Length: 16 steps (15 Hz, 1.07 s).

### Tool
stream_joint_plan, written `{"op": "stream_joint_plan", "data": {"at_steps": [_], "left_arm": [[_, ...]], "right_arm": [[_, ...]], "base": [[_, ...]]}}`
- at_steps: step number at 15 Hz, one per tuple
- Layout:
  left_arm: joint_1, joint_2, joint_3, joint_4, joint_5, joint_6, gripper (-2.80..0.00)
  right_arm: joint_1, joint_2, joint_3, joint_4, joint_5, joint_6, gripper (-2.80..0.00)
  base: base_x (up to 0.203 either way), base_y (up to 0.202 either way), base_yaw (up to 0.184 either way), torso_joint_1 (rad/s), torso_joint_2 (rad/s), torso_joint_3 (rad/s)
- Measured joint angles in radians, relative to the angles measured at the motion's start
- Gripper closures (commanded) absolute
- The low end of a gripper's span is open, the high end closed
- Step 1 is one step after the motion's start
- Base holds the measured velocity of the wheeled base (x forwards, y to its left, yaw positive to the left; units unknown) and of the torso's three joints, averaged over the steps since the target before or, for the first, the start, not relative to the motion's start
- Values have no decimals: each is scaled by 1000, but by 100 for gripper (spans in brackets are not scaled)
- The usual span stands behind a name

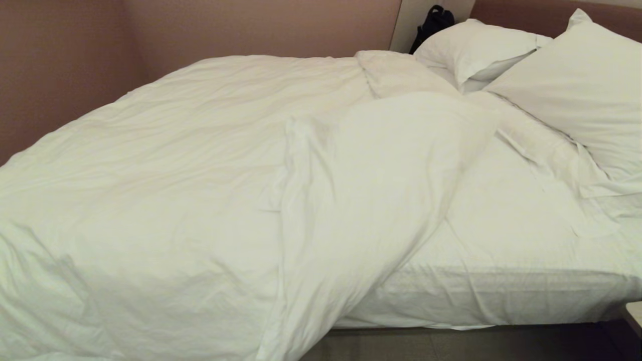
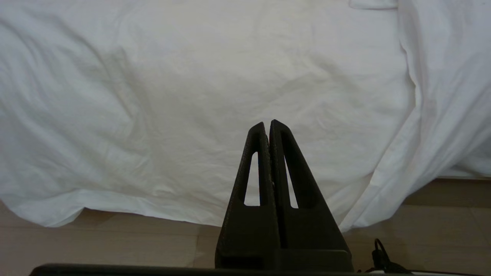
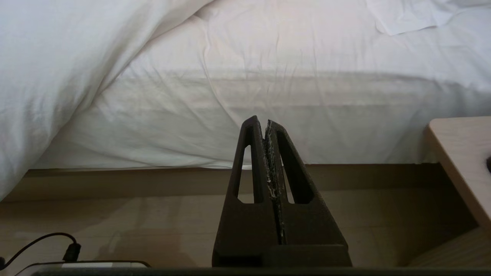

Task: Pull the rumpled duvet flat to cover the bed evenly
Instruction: Hold the folded corner of the quilt

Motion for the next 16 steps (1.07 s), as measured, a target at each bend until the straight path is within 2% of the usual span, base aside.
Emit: {"op": "stream_joint_plan", "data": {"at_steps": [16], "left_arm": [[0, 0, 0, -1, 0, -2, 0]], "right_arm": [[0, 0, 0, -1, 0, 0, 0]], "base": [[0, 0, 0, 0, 0, 0]]}}
